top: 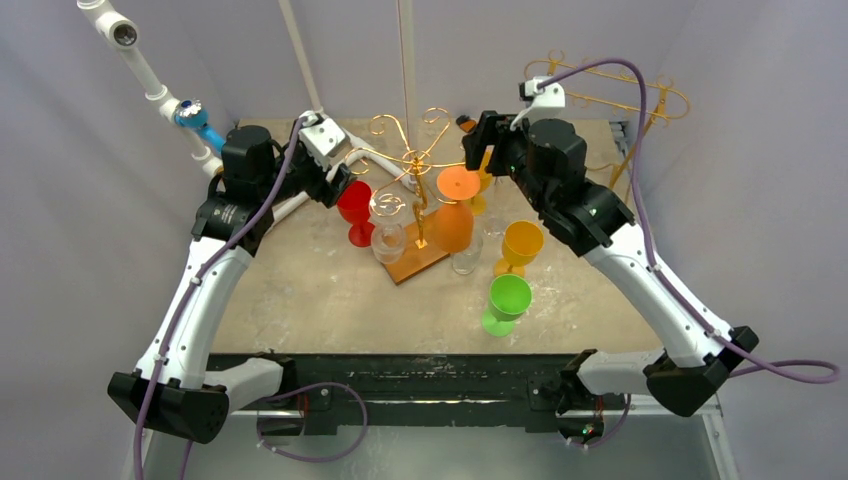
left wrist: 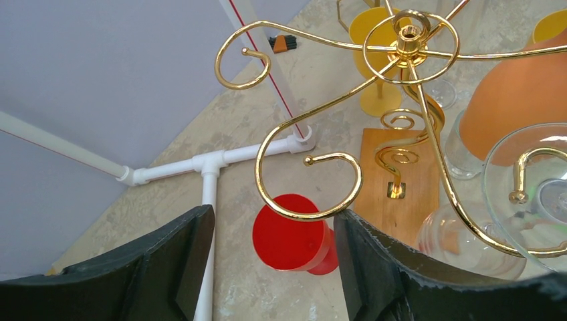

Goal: Place the wine glass upside down on the wine glass rack
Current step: Turn the wine glass upside down at the wine rack, then adjust the wine rack at the center of the board.

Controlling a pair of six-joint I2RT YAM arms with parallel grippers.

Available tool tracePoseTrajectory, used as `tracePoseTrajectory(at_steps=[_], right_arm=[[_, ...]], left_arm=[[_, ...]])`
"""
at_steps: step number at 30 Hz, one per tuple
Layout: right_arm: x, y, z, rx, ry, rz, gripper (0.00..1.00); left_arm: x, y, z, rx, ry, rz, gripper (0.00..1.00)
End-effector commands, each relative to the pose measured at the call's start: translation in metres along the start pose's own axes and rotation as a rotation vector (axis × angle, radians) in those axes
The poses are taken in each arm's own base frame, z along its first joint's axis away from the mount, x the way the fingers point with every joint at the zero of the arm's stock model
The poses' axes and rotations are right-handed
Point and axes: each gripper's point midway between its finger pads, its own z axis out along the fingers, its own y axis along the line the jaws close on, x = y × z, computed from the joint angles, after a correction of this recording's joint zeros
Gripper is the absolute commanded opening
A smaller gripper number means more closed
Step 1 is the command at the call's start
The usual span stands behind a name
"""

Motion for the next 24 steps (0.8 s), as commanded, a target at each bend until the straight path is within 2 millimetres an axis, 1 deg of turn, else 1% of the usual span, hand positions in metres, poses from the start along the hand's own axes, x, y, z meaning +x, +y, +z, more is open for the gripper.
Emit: tracePoseTrajectory(at_steps=[1, 5, 11, 15, 20, 24], right_arm=[[-0.034, -0.013, 0.004, 0.013, -0.056, -0.012, 0.72], [-0.022, -0.008, 0.013, -0.033, -0.006, -0.012, 0.63], [0.000, 0.000, 0.017, -0.086, 0.058, -0.011, 0.56], [0.011, -0.008, 0.021, -0.054, 0.079, -0.021, 0.56], [0.009, -0.020, 0.025, -0.012, 0.066, -0.031, 0.56], [0.011, -0.023, 0.031, -0.020, 0.077, -0.029, 0.56]], left_arm=[[-0.027, 0.013, -0.011, -0.059, -0.059, 0.043, 0.69], [-0.027, 0.013, -0.010, -0.057, -0.060, 0.045, 0.69], [-0.027, 0.014, -0.007, -0.055, -0.061, 0.045, 0.68], [-0.027, 0.015, -0.005, -0.055, -0.061, 0.044, 0.67], [-0.026, 0.014, -0.004, -0.051, -0.060, 0.042, 0.65], [-0.025, 0.013, -0.005, -0.049, -0.056, 0.042, 0.64]])
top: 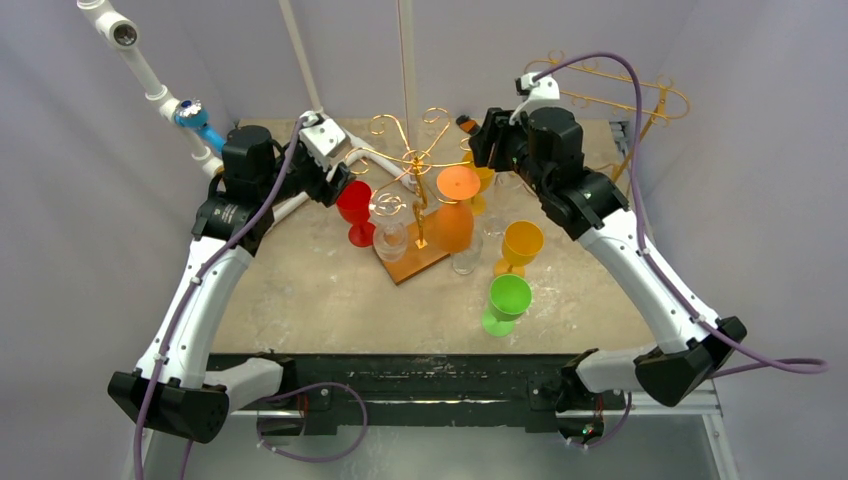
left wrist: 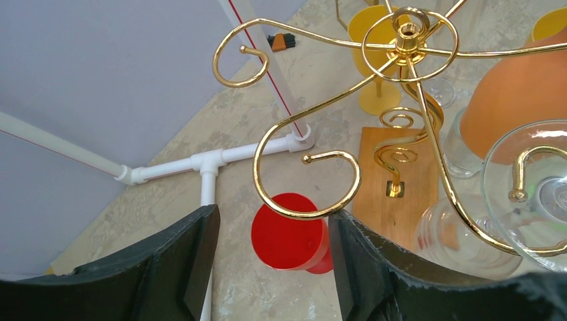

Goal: Place the wine glass upside down on the wine glass rack
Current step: Adjust the wine rack at the center of the board.

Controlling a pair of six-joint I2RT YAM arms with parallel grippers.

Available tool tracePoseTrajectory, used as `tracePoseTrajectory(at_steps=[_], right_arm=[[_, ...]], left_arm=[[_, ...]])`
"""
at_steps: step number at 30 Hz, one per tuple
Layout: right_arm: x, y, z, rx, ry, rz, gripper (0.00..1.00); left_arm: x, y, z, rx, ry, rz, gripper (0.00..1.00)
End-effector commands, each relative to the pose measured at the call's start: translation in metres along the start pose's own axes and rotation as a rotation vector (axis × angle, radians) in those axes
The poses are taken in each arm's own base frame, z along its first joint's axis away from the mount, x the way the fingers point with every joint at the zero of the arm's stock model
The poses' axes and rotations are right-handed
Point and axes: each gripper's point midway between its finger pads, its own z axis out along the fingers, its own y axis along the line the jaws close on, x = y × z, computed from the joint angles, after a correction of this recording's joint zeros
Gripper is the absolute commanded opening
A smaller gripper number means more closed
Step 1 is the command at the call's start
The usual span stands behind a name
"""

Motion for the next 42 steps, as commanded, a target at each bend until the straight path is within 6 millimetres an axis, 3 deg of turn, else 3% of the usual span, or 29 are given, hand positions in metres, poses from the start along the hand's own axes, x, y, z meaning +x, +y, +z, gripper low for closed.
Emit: tracePoseTrajectory(at_steps=[1, 6, 13, 20, 30, 42], right_arm=[[-0.003, -0.003, 0.004, -0.008, -0.005, -0.011, 0.56], [0.009, 0.004, 0.010, -0.048, 0.029, 0.000, 0.51], [0.024, 0.007, 0.010, -0.080, 0.057, 0.022, 0.36], [0.027, 0.010, 0.001, -0.108, 0.053, 0.053, 0.25], [0.037, 0.013, -0.018, -0.146, 0.060, 0.098, 0.19], [0.045, 0.038, -0.038, -0.216, 0.081, 0.122, 0.14]], left_arm=[[-0.026, 0.013, -0.006, -0.051, -0.059, 0.044, 0.63], [-0.026, 0.013, -0.006, -0.049, -0.057, 0.047, 0.61], [-0.026, 0.015, -0.002, -0.045, -0.061, 0.048, 0.56], [-0.026, 0.016, 0.006, -0.034, -0.060, 0.044, 0.52], [-0.023, 0.018, 0.012, -0.029, -0.054, 0.045, 0.49], [-0.023, 0.019, 0.015, -0.029, -0.054, 0.051, 0.48]])
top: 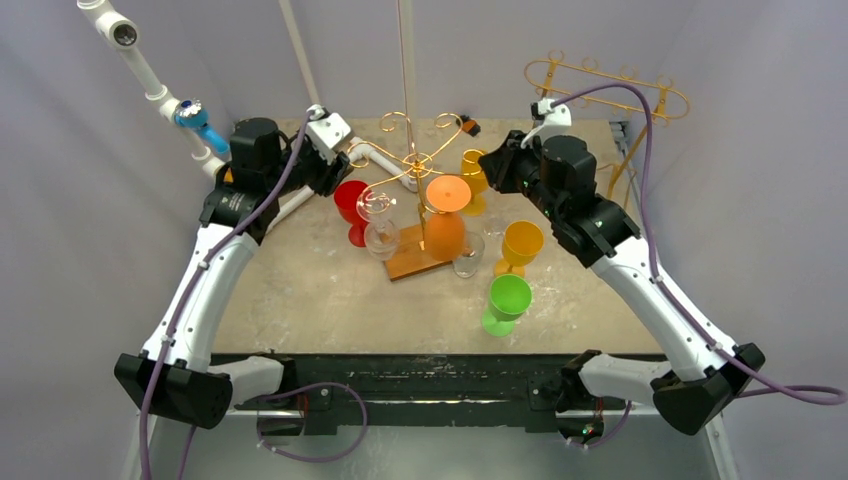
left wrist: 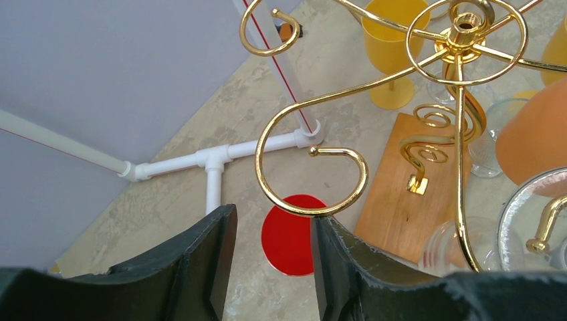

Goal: Place the wine glass upside down on the wine glass rack
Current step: Adjust the wine rack at the center of the board.

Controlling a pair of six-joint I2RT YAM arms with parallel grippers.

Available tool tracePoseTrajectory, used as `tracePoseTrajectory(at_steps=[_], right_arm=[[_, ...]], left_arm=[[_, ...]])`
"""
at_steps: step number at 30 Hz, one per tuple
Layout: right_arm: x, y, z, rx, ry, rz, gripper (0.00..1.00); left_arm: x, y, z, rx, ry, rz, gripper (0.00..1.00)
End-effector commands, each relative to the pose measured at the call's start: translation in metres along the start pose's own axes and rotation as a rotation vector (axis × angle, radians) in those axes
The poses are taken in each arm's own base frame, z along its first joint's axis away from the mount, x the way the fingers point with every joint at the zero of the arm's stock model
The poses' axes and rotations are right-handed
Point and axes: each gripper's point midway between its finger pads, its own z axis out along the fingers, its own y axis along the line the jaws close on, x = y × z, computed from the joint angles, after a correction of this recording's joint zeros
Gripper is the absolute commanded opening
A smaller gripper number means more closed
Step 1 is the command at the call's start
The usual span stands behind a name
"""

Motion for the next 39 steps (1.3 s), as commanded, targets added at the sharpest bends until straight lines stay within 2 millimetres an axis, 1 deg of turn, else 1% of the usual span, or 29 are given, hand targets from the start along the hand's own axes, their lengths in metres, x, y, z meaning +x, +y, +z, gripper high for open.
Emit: tracePoseTrajectory(at_steps=[1, 12, 18, 23, 31, 36, 39], right_arm=[[0.022, 0.032, -0.011, -0.121, 0.079, 0.015, 0.14], [0.053, 0.033, -0.019, -0.113, 0.128, 0.029, 0.13], [0.075, 0.039, -0.026, -0.127, 0.170, 0.041, 0.12], [0.086, 0.045, -0.037, -0.138, 0.182, 0.057, 0.11], [0.110, 0.063, -0.056, -0.154, 0.220, 0.073, 0.09], [0.118, 0.064, -0.066, -0.145, 0.221, 0.087, 0.09], [0.122, 0.058, -0.071, -0.128, 0.222, 0.092, 0.09]], left_arm=[[-0.030, 0.012, -0.001, -0.031, -0.083, 0.040, 0.47], [-0.034, 0.014, 0.009, -0.015, -0.093, 0.039, 0.45], [-0.034, 0.014, 0.012, -0.014, -0.094, 0.046, 0.44], [-0.034, 0.014, 0.014, -0.008, -0.094, 0.046, 0.43], [-0.034, 0.012, 0.018, 0.004, -0.094, 0.047, 0.42], [-0.036, 0.008, 0.022, 0.026, -0.098, 0.043, 0.41], [-0.038, 0.005, 0.023, 0.045, -0.107, 0.042, 0.41]])
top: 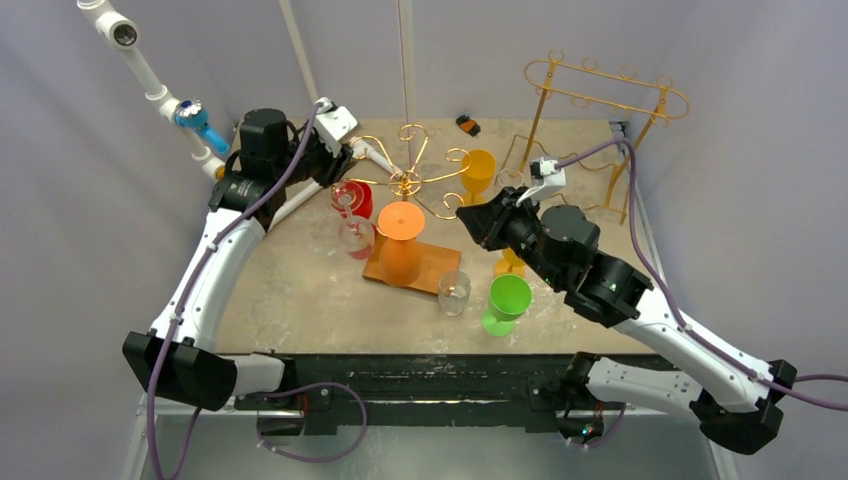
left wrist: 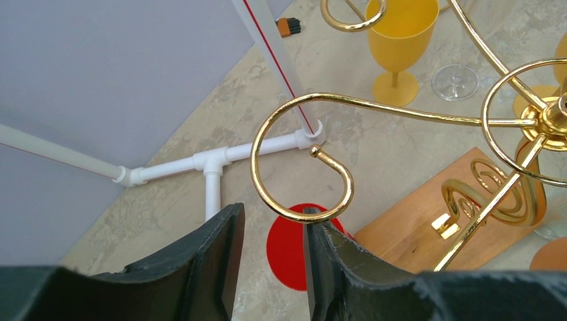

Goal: Place the wine glass upside down on the wine glass rack
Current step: Adjust the wine rack at the center of the board.

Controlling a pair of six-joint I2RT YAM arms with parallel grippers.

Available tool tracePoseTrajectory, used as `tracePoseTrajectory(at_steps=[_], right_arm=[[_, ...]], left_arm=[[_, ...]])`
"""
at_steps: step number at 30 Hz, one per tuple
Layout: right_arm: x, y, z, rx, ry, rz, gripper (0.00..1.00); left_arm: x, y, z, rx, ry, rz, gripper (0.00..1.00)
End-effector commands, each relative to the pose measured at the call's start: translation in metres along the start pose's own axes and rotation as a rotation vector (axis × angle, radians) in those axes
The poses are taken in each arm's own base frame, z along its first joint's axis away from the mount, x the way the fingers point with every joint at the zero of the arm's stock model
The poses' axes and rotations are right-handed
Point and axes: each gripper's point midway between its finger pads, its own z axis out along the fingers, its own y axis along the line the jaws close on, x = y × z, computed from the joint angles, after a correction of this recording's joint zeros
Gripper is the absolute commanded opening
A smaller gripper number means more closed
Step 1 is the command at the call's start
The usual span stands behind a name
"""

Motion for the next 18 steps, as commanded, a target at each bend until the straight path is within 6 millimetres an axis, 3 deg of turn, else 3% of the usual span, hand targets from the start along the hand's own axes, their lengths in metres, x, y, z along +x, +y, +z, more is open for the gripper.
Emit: tracePoseTrajectory(at_steps=[1, 4, 6, 12, 18], right_arm=[[0.065, -0.023, -0.003, 0.058, 0.199, -0.037, 0.11], [0.069, -0.026, -0.008, 0.058, 0.209, -0.036, 0.20], [0.070, -0.027, -0.010, 0.061, 0.216, -0.041, 0.32], [0.050, -0.026, -0.014, 0.086, 0.185, -0.073, 0.57], [0.029, -0.021, -0.023, 0.100, 0.158, -0.077, 0.68]], left_arm=[[-0.045, -0.003, 0.001, 0.030, -0.128, 0.040, 0.41], [-0.045, -0.004, 0.000, 0.033, -0.126, 0.047, 0.40], [-0.045, -0.002, -0.001, 0.021, -0.121, 0.055, 0.41], [-0.050, 0.012, -0.014, -0.065, -0.106, 0.098, 0.49], [-0.052, 0.016, -0.027, -0.110, -0.098, 0.123, 0.56]])
